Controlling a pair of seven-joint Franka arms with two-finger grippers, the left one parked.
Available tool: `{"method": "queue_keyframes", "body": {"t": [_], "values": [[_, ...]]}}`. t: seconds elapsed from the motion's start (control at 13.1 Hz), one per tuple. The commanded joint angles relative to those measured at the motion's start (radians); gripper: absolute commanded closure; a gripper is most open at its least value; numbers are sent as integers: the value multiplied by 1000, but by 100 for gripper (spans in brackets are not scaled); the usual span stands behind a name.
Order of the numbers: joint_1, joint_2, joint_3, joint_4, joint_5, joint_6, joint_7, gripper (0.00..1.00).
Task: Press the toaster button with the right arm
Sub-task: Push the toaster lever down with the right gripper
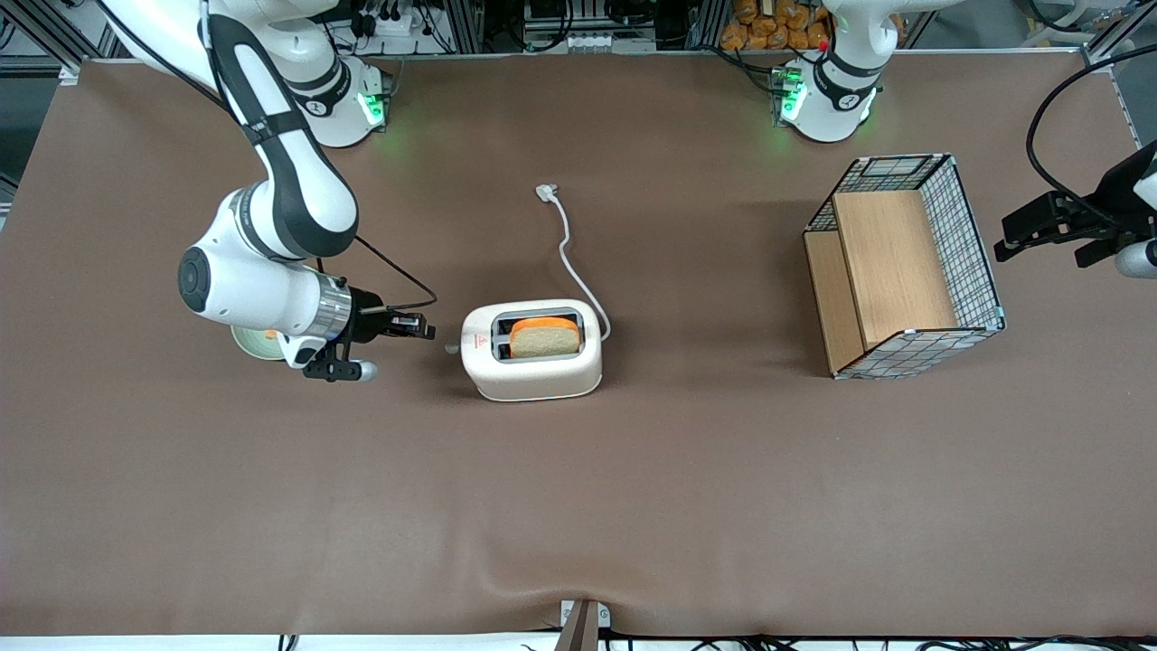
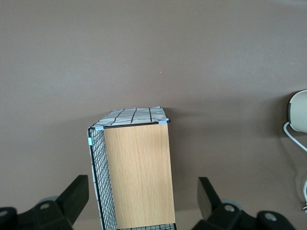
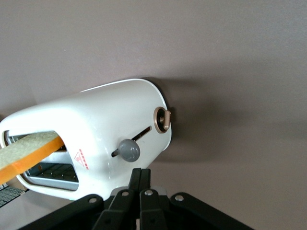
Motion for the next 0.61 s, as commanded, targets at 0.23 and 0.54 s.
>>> {"method": "queue_keyframes", "body": {"t": [0.23, 0.54], "values": [[30, 27, -3, 32, 37, 38, -10, 100], [41, 48, -3, 43, 37, 65, -10, 100]]}}
